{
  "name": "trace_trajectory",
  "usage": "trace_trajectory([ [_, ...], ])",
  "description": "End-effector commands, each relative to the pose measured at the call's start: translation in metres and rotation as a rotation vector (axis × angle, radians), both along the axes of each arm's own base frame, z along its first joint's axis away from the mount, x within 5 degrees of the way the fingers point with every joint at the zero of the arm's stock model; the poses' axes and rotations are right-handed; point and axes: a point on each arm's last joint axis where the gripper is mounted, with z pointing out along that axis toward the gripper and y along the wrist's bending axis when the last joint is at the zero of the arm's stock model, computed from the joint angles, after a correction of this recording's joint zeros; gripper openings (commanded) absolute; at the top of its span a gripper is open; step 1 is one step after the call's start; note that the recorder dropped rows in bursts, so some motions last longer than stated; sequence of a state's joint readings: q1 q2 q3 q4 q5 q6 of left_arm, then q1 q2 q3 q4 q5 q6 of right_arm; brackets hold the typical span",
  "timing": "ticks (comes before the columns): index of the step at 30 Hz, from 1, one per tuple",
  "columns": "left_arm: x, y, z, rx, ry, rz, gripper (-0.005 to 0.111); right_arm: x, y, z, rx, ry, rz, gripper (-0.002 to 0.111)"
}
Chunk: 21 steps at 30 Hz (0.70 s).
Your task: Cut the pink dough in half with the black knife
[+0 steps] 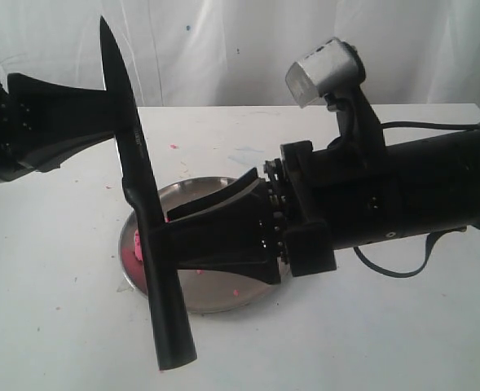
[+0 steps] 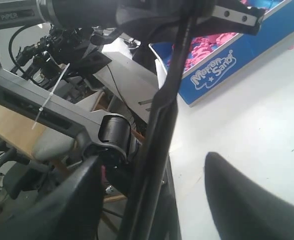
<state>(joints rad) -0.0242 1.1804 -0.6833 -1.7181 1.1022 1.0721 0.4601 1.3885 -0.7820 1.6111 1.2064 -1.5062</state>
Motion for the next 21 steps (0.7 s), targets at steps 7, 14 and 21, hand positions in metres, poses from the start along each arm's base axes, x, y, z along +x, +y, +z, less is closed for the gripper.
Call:
trace_trajectory([
  [7, -0.001, 0.000, 0.005, -0.034, -0.012, -0.011, 0.000, -0.001, -0.001, 0.000, 0.008, -0.009, 0.012, 0.055],
  [14, 0.001, 0.000, 0.015, -0.043, -0.022, -0.014, 0.000, -0.001, -0.001, -0.001, 0.001, -0.014, 0.016, 0.055],
  [21, 0.005, 0.000, 0.032, -0.052, -0.067, -0.020, 0.000, 0.000, 0.000, 0.001, 0.019, -0.020, 0.008, 0.055],
])
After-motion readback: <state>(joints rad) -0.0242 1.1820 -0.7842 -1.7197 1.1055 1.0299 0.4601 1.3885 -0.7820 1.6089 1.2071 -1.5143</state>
